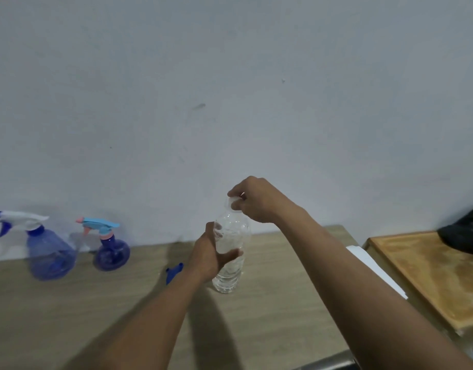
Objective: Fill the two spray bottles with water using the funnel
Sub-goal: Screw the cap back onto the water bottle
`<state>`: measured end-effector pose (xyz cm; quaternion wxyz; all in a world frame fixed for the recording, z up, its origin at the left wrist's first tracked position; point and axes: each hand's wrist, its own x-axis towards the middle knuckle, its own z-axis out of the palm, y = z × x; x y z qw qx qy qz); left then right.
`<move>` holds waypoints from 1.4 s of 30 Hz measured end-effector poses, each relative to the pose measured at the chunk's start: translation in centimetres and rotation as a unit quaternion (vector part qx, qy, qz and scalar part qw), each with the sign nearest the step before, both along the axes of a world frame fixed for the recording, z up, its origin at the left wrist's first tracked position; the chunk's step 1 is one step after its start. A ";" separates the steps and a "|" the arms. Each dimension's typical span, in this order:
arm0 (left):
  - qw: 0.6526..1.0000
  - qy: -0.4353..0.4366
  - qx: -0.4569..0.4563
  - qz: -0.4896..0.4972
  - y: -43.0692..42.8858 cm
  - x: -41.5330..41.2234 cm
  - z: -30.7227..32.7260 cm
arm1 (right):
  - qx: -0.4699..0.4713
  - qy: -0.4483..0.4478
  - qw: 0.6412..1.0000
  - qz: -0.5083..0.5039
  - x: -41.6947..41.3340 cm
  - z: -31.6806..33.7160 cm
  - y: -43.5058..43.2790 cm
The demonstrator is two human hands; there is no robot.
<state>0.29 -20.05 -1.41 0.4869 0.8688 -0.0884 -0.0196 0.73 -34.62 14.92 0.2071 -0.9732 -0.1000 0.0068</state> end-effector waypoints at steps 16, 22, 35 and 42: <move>0.999 0.014 -0.027 0.014 -0.4 -0.2 -0.7 | 0.171 -0.024 0.984 -0.048 -0.7 -4.4 -0.4; 0.998 0.021 -0.049 0.015 -0.4 -0.3 -0.9 | 0.180 -0.058 0.981 -0.036 -1.1 -5.5 -0.3; 0.997 0.020 -0.074 0.018 -0.5 -0.4 -1.2 | 0.224 -0.068 0.970 -0.057 -0.9 -5.9 0.1; 0.997 0.031 -0.076 0.018 -0.5 -0.5 -1.5 | 0.246 -0.071 0.963 -0.088 -0.9 -6.4 0.3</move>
